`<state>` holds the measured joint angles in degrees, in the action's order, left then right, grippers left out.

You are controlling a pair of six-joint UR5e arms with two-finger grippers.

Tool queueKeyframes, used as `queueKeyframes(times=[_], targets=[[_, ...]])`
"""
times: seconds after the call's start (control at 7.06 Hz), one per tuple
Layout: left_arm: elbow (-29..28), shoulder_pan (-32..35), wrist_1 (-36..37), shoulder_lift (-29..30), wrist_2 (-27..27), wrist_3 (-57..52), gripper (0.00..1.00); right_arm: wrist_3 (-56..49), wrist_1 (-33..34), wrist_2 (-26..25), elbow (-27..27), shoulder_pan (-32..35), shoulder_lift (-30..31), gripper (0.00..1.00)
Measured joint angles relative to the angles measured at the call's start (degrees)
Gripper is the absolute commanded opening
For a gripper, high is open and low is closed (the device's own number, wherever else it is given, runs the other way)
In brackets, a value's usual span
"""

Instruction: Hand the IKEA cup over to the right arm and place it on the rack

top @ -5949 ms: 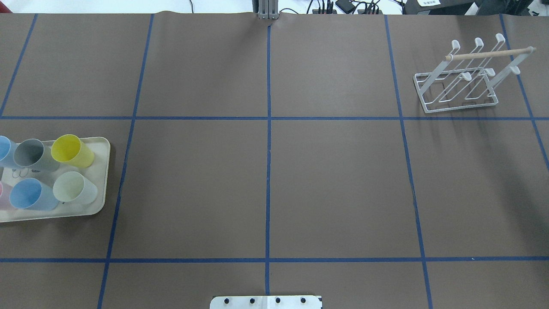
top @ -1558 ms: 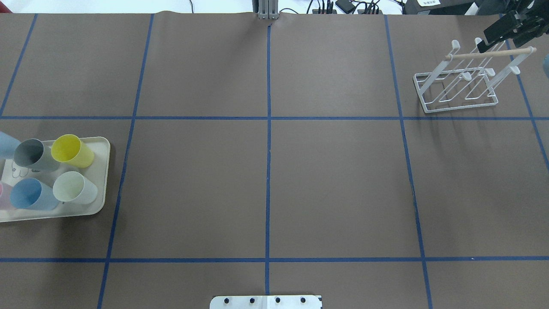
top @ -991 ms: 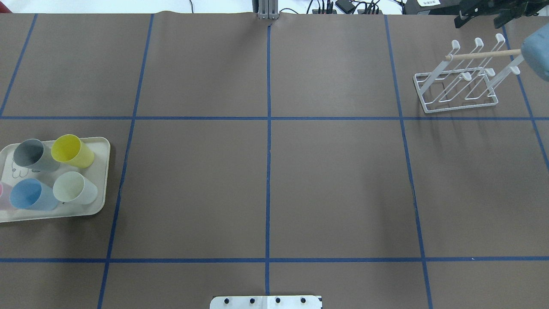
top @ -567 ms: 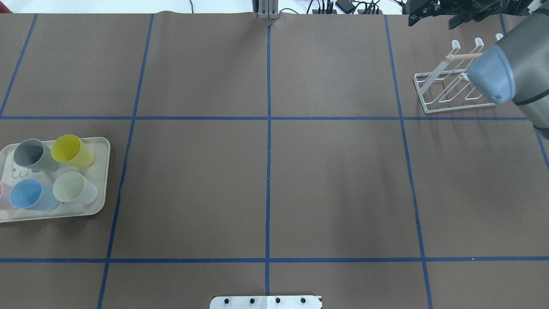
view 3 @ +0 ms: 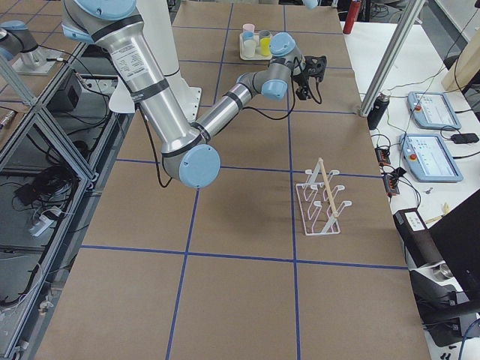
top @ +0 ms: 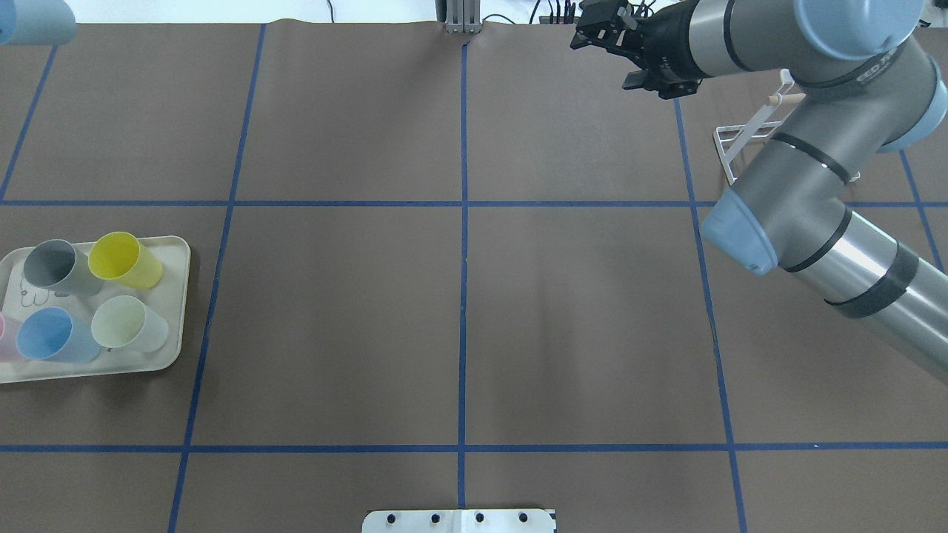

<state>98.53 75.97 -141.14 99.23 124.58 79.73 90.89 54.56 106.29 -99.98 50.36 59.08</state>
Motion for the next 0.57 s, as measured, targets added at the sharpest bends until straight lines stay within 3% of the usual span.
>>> queueKeyframes(times=[0.28, 0.57], targets=[[6.29, -5.94, -2.25, 1.81, -2.17, 15.84, 0.00, 6.98, -9.26, -7.09, 0.01, -4.23, -0.68, 1.00], [8.96, -16.23, -2.73, 8.32, -11.96, 29.10, 0.00, 12.69, -17.47, -11.12, 0.04, -6.40, -1.27, 1.00]])
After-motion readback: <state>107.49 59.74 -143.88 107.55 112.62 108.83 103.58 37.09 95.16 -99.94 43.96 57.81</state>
